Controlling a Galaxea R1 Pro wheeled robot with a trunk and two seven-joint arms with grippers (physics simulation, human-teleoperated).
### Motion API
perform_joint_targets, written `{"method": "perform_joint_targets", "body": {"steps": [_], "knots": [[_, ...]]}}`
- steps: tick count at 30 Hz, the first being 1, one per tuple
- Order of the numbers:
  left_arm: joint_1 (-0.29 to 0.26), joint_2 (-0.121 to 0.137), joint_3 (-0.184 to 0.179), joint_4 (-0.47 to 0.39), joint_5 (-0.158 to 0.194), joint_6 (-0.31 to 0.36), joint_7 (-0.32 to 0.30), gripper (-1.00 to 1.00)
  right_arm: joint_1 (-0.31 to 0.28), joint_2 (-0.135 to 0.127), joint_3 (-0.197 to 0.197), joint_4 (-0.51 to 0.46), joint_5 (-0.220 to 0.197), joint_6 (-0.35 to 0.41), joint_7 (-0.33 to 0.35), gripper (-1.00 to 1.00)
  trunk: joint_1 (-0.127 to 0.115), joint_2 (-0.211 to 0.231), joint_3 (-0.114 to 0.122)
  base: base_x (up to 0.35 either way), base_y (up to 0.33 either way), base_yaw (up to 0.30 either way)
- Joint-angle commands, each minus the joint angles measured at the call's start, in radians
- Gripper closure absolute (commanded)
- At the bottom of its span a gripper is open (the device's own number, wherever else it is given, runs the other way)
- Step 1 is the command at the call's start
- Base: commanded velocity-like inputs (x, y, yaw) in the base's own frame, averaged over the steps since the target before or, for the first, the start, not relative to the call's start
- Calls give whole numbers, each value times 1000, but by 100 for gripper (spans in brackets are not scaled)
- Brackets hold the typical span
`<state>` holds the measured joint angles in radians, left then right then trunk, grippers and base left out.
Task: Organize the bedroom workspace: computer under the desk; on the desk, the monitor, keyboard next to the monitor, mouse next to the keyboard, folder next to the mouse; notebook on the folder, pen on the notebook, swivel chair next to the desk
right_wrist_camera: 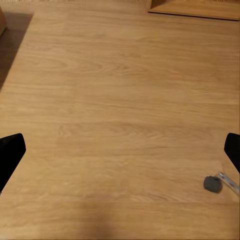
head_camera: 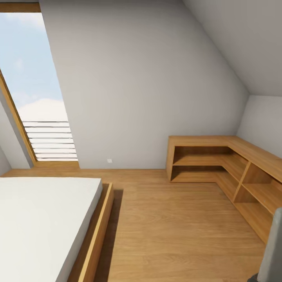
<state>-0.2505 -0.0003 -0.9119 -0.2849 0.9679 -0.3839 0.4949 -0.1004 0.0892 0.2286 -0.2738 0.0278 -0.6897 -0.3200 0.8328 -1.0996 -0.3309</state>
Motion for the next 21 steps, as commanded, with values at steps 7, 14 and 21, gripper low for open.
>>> {"method": "perform_joint_targets", "body": {"steps": [7,14,21], "knots": [[-1,0,-9,0,8,-4,5,-100,-1,0,6,1,3,0,-10,-100,1,-1,-1,330,0,0],[-1,0,-9,0,8,-4,5,-100,-1,0,6,1,3,1,-10,-100,1,-1,-1,330,0,0],[-1,0,-9,0,8,-4,5,-100,-1,0,6,1,3,1,-10,-100,1,-1,-1,330,0,0]]}}
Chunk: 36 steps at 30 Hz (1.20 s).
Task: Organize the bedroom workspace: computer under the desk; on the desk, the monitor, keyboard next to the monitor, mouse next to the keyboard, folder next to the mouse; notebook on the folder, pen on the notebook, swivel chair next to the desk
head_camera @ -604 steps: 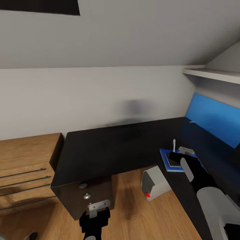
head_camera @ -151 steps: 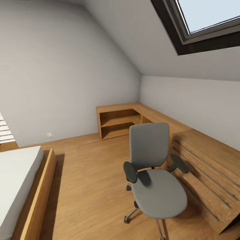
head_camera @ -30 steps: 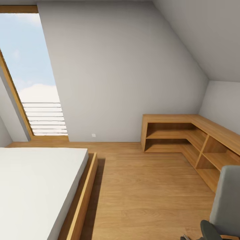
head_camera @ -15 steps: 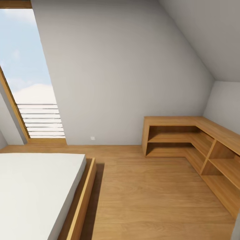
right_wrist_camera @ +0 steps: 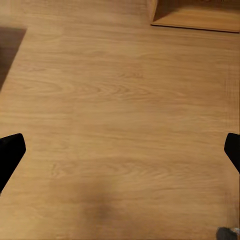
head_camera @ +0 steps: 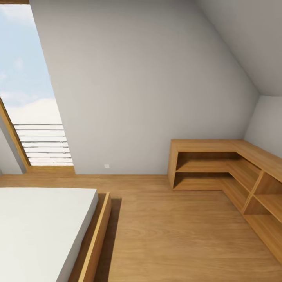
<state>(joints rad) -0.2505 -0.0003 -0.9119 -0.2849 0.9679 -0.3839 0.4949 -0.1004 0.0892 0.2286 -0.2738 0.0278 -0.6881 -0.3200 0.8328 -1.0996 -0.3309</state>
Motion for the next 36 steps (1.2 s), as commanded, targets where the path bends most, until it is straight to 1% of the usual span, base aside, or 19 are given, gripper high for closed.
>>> {"method": "perform_joint_targets", "body": {"steps": [1,36], "knots": [[-1,0,-9,0,8,-4,5,-100,-1,0,6,1,3,-1,-10,-100,1,-1,-1,330,0,0],[-1,0,-9,0,8,-4,5,-100,-1,3,6,2,3,2,-10,-100,1,-1,-1,330,0,0]]}}
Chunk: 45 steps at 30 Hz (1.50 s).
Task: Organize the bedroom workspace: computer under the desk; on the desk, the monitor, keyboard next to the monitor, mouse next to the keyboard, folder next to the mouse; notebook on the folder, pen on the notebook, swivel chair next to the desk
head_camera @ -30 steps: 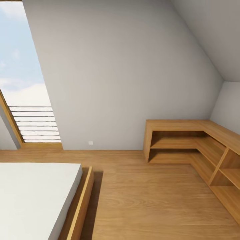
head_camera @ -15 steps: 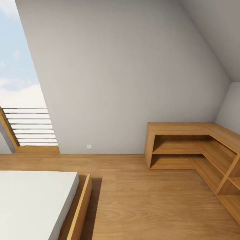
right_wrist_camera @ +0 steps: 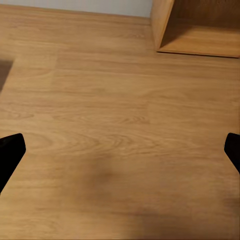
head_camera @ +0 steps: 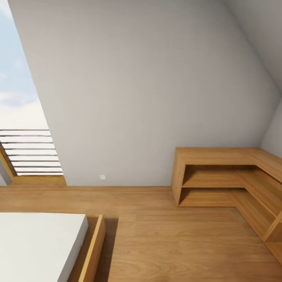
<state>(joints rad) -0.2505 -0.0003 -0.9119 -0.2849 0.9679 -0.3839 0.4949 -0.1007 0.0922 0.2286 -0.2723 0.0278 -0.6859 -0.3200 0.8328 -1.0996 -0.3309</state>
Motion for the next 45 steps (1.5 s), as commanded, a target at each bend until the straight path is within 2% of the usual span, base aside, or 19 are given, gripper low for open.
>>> {"method": "perform_joint_targets", "body": {"steps": [1,36,45], "knots": [[-1,0,-9,0,8,-4,5,-100,-1,0,6,1,3,0,-10,-100,1,-1,-1,330,0,0],[-1,0,-9,0,8,-4,5,-100,-1,0,6,1,0,-1,-10,-100,1,-1,-1,330,-1,-1],[-1,0,-10,12,8,-3,5,-100,-1,0,6,1,0,-4,-8,-100,1,-1,-1,283,-47,-199]]}}
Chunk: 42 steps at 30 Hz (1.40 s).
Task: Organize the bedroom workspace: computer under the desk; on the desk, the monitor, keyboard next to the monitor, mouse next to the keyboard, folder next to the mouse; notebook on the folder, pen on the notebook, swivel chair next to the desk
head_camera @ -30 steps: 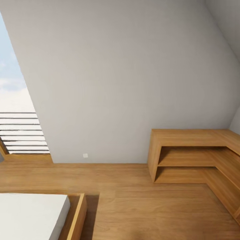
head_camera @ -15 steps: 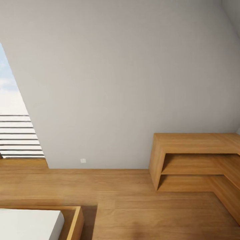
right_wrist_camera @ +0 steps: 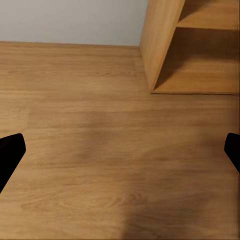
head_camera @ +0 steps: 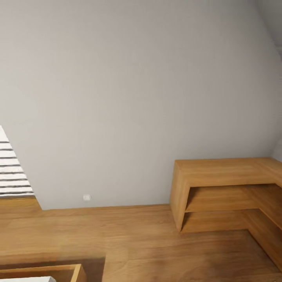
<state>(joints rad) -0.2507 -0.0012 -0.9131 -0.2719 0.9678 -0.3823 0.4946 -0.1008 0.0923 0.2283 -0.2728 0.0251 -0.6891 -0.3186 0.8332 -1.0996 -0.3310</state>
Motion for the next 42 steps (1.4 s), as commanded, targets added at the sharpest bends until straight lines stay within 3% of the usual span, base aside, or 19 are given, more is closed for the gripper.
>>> {"method": "perform_joint_targets", "body": {"steps": [1,16,19,21,25,42], "knots": [[-1,0,-9,0,8,-4,5,-100,-1,0,6,1,3,-1,-10,-100,0,-1,-1,124,-19,-262],[-1,-5,-7,2,8,-4,5,-100,-1,0,6,1,3,0,-6,-100,0,-1,-1,24,-4,-288],[-1,-5,-8,6,8,-4,5,-100,-1,0,6,1,3,2,24,-100,0,-1,-1,0,0,-296],[-1,-9,-8,12,8,-4,5,-100,-1,0,6,1,4,5,81,-100,0,-1,-1,0,0,-297],[-1,-13,-7,15,8,-4,5,-100,-1,0,5,1,2,6,112,-100,0,-1,-1,0,0,-298],[-1,-16,-7,16,8,-4,5,-100,0,1,4,1,0,10,116,-100,0,-1,-1,0,0,-299]]}}
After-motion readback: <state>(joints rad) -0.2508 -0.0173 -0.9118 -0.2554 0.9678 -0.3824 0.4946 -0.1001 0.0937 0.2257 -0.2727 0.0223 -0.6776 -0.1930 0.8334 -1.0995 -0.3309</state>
